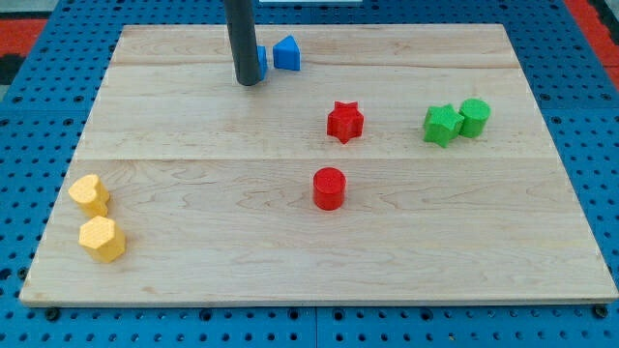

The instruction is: Adjust the red blocks in the center of the board

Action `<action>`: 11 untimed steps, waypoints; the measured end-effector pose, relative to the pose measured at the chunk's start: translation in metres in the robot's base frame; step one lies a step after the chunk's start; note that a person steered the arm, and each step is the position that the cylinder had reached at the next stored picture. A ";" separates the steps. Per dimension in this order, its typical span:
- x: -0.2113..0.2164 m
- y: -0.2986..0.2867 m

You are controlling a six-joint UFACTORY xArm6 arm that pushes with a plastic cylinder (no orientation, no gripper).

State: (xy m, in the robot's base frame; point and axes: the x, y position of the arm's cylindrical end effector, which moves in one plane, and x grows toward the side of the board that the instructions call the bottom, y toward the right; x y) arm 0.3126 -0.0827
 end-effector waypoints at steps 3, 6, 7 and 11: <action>0.070 0.138; 0.137 0.187; 0.201 0.175; 0.128 0.078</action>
